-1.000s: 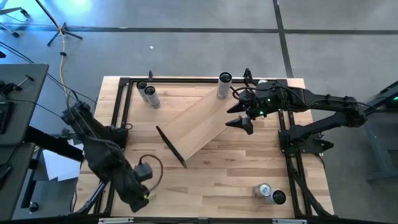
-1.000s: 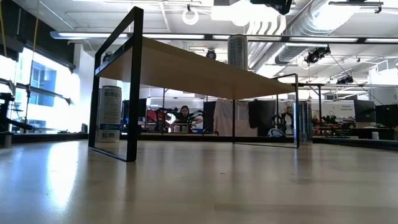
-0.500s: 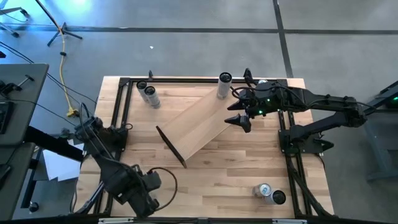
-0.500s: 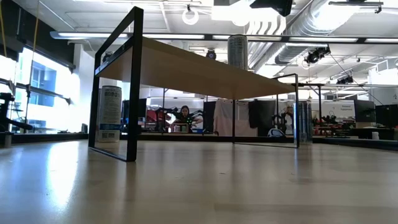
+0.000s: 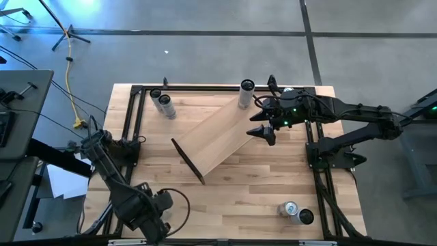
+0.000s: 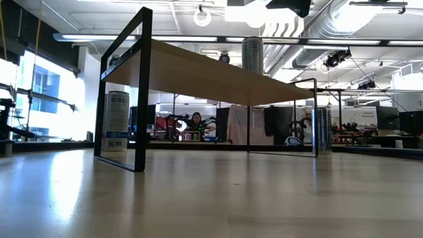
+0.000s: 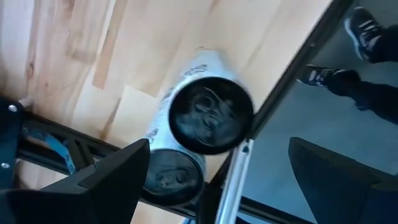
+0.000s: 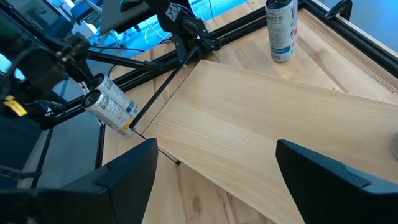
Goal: Place canned beverage on shelf
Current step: Put the white-yellow soda can on the shelf and align it with the other white-yellow soda can
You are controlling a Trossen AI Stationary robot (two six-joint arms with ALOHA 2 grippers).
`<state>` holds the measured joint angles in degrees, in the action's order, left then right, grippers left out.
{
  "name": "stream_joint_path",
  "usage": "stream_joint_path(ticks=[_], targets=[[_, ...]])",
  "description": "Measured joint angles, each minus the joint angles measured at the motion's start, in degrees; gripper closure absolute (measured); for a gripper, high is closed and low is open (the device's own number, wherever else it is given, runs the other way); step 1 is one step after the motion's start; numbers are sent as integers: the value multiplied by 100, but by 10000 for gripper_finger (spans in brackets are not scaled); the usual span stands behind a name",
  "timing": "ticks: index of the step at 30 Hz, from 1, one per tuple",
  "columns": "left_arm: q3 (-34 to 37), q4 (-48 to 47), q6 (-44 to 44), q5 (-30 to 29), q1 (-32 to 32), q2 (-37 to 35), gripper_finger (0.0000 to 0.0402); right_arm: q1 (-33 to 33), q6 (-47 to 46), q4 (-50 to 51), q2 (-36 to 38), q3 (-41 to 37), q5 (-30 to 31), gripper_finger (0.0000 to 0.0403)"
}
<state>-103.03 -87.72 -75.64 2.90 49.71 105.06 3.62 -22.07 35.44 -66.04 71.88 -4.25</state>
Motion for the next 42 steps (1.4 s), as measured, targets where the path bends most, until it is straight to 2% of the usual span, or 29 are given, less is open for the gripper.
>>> stream_joint_path(ticks=[5, 11, 16, 24, 35, 42], targets=[[373, 513, 256, 152, -4, -2, 48, 0, 1, -6, 0, 0, 0, 91], [588, 210, 340, 65, -33, -3, 48, 0, 1, -23, -77, 2, 3, 91], [767, 357, 572, 91, -35, -4, 48, 0, 3, -45, -234, 4, -2, 91], [774, 466, 741, -96, -57, -2, 48, 0, 8, -166, -436, 4, -22, 91], [774, 551, 758, -35, -57, -2, 49, 0, 5, -194, -404, 2, -145, 91], [774, 721, 674, 14, -57, -2, 92, -2, 4, -215, -365, 2, -245, 91]])
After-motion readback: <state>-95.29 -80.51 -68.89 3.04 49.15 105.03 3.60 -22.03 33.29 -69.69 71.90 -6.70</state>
